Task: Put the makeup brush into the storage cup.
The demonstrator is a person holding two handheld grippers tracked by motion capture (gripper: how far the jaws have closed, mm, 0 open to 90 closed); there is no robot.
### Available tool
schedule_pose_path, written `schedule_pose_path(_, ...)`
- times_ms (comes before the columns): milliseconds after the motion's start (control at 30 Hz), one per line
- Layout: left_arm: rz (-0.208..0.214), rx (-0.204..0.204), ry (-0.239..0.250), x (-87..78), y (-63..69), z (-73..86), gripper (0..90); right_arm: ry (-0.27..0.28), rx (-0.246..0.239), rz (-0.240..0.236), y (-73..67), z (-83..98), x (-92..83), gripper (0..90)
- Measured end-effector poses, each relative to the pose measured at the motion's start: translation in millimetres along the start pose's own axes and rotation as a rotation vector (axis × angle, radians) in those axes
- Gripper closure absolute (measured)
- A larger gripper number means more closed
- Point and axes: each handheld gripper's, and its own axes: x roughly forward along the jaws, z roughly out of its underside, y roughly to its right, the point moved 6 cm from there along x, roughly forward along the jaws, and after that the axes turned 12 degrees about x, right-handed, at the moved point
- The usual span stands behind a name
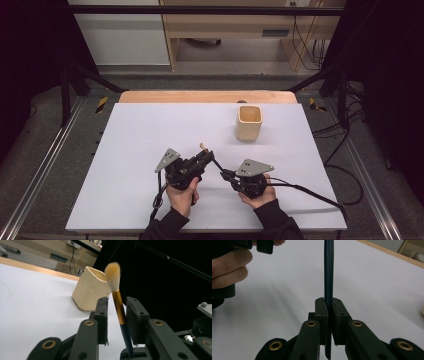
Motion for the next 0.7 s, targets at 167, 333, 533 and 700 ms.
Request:
schedule_pose_path(167,-0.002,0.005,0.008,-1.2,1.0,-0.8,77.1,-0.001,0.010,-0.007,-0.7,0.4,0.9,84.8)
schedule_pose_path(333,-0.004,-0.003,0.011,-1.5,2.0,-1.3,78.4,0.001,0.020,-0.013,-1.2,0.4,1.6,84.8)
schedule_pose_path(533,0.006,-0.016,0.013,-1.9,5.2,-2.7,80.5,0.001,0.026,-0.014,-2.0,1.1,2.5,84.7)
schedule_pose_path(700,0.020,-0.025,0.018,-2.9,8.5,-4.8,82.4,0.010,0.022,-0.013,-2.6,0.7,2.7,84.6)
